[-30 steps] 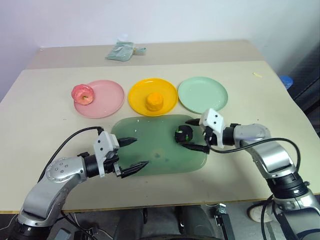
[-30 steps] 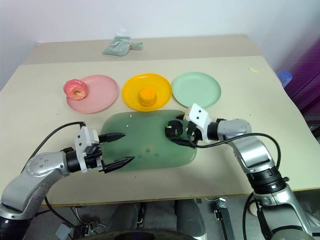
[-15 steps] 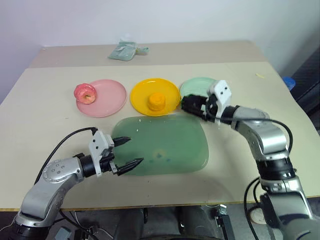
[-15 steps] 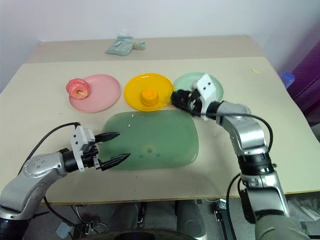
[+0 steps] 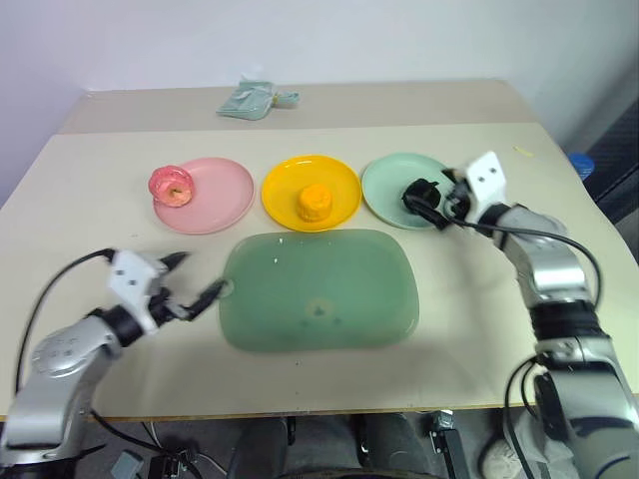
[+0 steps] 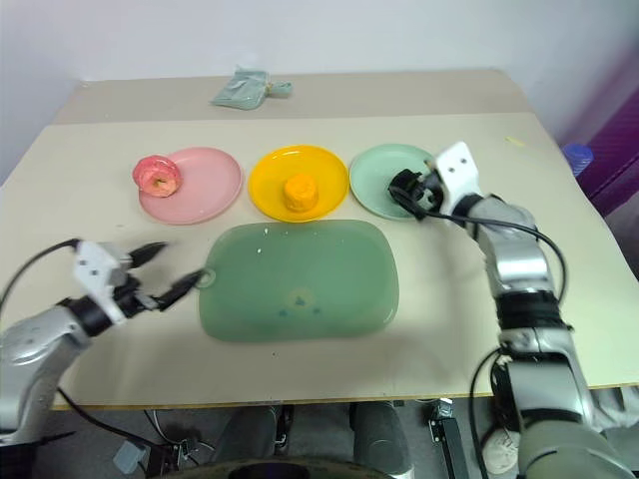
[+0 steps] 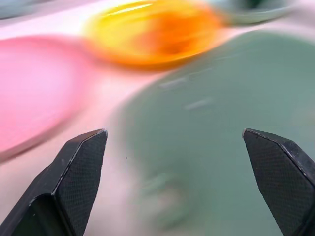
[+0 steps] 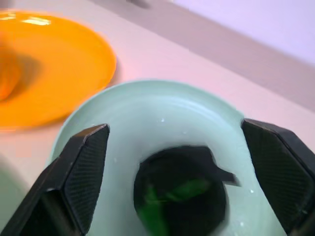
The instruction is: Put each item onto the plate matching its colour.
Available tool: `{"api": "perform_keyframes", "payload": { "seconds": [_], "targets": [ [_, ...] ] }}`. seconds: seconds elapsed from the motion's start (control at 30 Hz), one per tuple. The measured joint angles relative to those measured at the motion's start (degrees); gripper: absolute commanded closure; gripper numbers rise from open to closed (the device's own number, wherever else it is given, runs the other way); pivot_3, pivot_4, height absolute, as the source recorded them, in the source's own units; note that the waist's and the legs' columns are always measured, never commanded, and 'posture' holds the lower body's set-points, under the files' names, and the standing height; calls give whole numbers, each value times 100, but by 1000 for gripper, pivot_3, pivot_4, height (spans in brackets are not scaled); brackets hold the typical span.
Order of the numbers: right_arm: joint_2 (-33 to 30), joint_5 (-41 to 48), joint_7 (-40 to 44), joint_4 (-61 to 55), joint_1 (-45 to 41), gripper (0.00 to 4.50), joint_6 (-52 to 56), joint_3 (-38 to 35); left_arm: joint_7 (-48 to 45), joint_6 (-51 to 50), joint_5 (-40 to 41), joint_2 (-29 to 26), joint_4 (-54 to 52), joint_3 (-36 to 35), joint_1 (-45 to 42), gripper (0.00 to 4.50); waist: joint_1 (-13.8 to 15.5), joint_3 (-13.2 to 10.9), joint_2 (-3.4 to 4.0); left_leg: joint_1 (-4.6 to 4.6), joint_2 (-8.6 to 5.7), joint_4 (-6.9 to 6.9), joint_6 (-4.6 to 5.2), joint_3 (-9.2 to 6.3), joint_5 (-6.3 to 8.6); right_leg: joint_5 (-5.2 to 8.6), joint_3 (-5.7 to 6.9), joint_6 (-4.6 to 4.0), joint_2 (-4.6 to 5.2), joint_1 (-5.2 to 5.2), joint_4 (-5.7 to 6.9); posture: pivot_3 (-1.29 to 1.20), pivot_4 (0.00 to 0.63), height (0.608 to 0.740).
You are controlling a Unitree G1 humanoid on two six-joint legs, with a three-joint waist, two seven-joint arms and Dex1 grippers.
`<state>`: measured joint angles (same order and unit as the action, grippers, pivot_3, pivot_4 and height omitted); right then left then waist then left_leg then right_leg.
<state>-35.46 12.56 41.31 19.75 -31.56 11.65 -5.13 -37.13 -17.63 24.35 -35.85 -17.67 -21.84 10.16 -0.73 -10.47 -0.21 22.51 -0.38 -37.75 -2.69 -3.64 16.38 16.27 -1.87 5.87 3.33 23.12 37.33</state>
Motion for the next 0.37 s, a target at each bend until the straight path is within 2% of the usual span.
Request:
{"api": "perform_keyframes", "payload": {
  "seconds": [0.23, 0.37],
  "targets": [
    [-1042, 1036, 1445, -590, 1387, 54, 680, -919, -28, 319, -13, -74, 651, -960, 585, 0, -7, 0, 0, -10, 8, -2, 13, 12, 8, 0, -10, 0, -4, -5, -1, 0, 150, 740],
    [-1162, 1139, 1697, -833, 1810, 54, 905, -968, -142, 326, 0, -126, 662, -1105, 731, 0, -32, 1, 0, -33, 11, -2, 13, 19, 8, 0, -25, 0, -8, -21, 0, 0, 150, 740]
  ]
}}
